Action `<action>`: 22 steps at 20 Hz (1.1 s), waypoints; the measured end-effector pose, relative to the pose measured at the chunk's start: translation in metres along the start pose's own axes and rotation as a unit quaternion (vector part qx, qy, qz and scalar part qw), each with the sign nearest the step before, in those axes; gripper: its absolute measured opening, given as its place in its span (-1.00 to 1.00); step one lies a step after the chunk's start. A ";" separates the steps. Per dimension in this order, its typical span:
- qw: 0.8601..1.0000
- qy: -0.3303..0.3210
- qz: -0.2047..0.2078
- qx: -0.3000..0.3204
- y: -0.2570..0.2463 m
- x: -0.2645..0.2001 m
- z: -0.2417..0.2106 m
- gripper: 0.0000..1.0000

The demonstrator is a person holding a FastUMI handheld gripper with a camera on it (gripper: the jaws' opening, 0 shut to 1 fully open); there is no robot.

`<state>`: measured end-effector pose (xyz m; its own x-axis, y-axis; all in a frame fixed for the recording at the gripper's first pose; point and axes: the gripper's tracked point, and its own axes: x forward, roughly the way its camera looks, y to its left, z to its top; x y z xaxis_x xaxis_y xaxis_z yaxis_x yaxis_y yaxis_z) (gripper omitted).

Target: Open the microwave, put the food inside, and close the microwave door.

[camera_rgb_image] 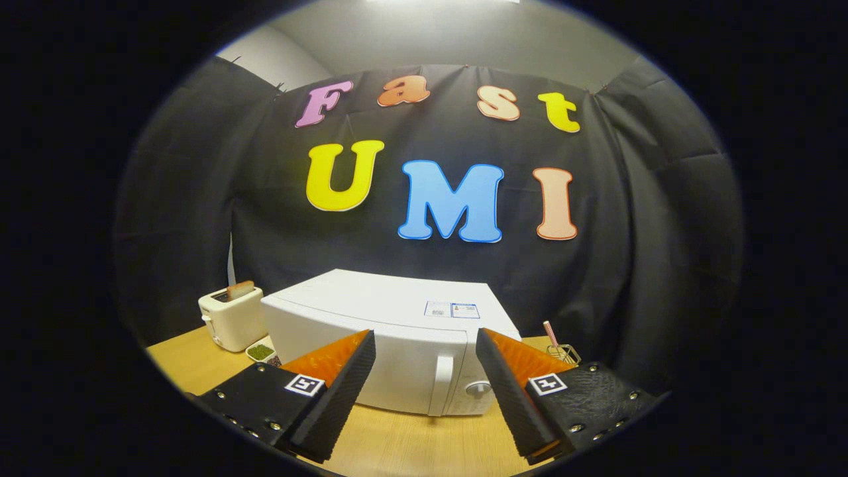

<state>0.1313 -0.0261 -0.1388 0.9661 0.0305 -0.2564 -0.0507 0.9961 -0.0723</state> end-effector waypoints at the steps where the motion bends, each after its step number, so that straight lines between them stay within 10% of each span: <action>1: 1.000 0.008 -0.002 -0.001 -0.002 0.008 -0.007 0.93; 12: 0.993 0.112 -0.017 0.021 -0.012 0.066 -0.091 0.89; 20: 0.985 0.160 -0.034 0.053 -0.013 0.094 -0.123 0.22; 22: 0.985 0.161 -0.043 0.049 -0.015 0.093 -0.125 -0.23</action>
<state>0.1904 -0.0488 -0.2821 0.8345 -0.0662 -0.5470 0.0673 0.9976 -0.0182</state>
